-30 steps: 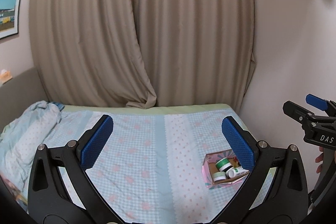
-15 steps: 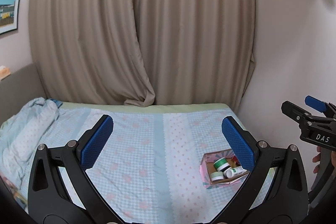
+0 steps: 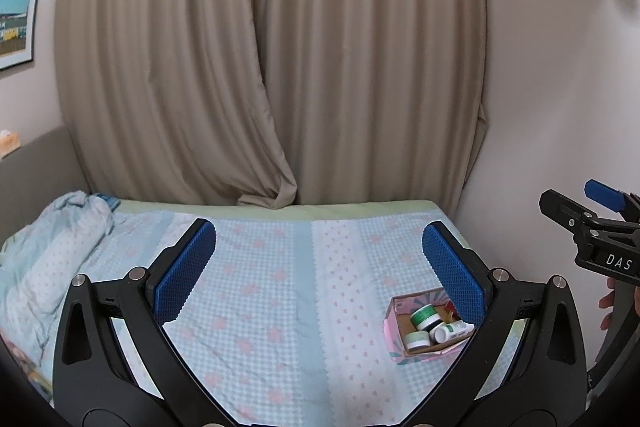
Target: Organize rigid objects
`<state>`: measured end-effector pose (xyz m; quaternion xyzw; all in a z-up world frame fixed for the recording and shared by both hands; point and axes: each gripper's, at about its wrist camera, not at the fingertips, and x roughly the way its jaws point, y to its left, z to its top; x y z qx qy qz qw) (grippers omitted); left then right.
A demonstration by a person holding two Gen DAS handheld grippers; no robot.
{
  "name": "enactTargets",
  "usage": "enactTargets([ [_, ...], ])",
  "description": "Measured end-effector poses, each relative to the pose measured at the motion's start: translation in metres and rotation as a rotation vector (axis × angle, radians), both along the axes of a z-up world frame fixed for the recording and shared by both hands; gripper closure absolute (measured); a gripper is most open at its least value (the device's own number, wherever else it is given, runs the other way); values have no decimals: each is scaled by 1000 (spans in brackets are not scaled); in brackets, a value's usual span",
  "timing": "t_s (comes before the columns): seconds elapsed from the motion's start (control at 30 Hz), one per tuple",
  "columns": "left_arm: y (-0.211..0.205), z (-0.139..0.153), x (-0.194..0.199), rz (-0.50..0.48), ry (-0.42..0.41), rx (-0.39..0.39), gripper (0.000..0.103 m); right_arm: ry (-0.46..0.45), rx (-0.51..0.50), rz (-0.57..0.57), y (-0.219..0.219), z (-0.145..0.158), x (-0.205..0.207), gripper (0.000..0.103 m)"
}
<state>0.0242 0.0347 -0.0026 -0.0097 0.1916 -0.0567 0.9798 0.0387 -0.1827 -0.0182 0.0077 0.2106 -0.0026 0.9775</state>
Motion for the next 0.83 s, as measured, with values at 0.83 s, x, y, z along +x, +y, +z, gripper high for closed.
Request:
enactTargets([
  [0.83,18,-6,19,29,-49,-33,0,16,-3,-10,2,-2,15,0],
])
